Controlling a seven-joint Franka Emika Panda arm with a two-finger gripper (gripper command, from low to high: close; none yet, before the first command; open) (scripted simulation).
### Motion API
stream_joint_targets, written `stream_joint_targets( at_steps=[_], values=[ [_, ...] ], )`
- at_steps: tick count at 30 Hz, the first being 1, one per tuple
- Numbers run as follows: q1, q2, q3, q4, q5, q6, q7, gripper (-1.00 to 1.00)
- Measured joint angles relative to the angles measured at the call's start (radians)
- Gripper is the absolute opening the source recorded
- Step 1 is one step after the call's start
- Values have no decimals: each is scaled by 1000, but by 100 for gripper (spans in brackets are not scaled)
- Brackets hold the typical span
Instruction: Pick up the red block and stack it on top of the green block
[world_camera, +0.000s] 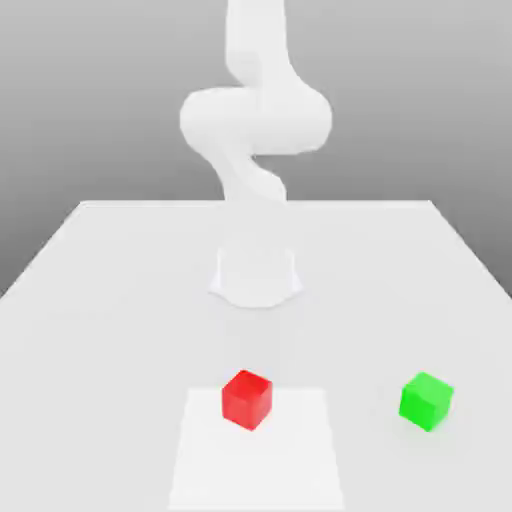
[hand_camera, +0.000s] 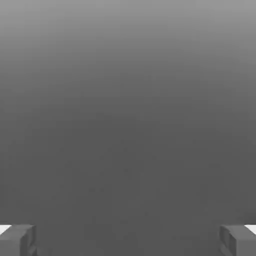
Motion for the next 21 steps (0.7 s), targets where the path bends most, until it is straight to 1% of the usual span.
stream_joint_targets(
  at_steps=[12, 17, 21],
  values=[
    [-101, 406, 86, -333, 2, 286, 296, 0],
    [-128, 620, 104, -485, 17, 435, 429, 0],
    [-129, 788, 88, -499, -26, 569, 491, 0]
  ],
)
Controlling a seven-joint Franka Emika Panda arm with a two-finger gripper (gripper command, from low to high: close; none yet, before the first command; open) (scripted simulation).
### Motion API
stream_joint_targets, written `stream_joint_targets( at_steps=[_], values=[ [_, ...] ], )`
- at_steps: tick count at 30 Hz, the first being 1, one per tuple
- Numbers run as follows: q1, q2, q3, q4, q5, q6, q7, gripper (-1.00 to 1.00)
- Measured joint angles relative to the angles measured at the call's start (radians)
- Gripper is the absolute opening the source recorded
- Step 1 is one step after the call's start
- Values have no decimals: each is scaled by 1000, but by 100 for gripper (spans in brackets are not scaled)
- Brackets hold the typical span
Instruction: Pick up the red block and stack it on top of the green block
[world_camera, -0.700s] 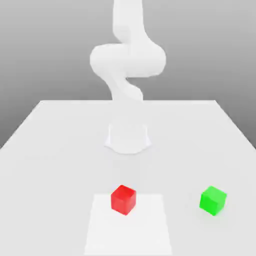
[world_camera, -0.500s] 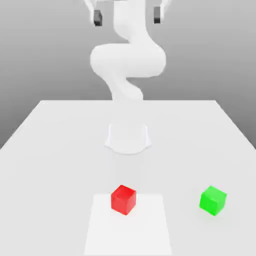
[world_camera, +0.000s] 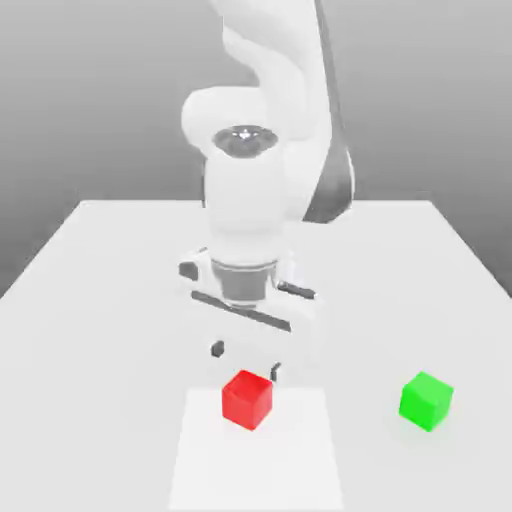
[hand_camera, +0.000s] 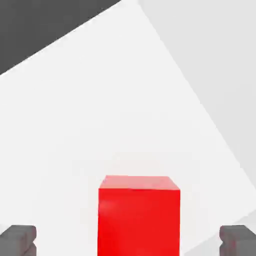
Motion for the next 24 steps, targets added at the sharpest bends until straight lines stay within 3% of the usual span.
stream_joint_targets(
  at_steps=[3, 4, 11, 18, 24],
  values=[
    [34, 110, -45, 13, -49, 93, 37, 0],
    [48, 138, -60, 17, -51, 117, 38, -100],
    [50, 140, -63, 17, -56, 121, 42, -100],
    [42, -87, -31, -15, 31, -73, -20, -100],
    [216, -115, 36, 43, 46, -161, -250, -100]
  ],
)
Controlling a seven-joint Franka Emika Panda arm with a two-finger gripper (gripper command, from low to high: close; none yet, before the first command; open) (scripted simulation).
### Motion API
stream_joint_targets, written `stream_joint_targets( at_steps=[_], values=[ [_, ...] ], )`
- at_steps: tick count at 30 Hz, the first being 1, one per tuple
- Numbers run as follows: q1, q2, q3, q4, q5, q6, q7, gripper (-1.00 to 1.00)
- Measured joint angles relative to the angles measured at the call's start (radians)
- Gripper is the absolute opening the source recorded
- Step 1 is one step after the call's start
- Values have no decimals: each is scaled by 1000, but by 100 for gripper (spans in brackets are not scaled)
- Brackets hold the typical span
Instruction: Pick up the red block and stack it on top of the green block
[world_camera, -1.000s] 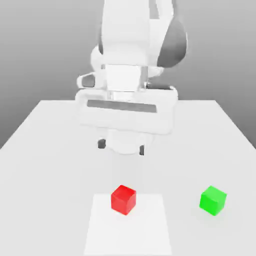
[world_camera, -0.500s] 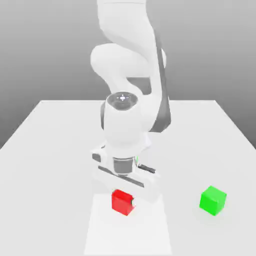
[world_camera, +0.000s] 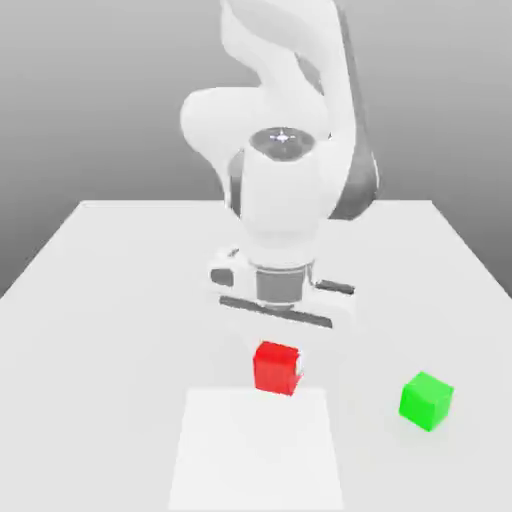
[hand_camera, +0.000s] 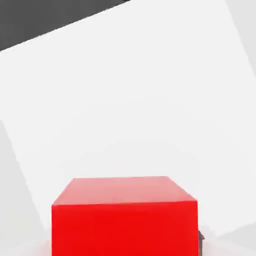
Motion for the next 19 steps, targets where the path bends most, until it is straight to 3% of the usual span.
stream_joint_targets(
  at_steps=[9, 15, 16, 19],
  values=[
    [291, 14, 102, 117, 3, -103, -398, -100],
    [330, 189, 57, 139, -104, 46, -366, -100],
    [336, 215, 47, 140, -121, 71, -354, 100],
    [336, 215, 47, 140, -121, 70, -354, 100]
  ],
)
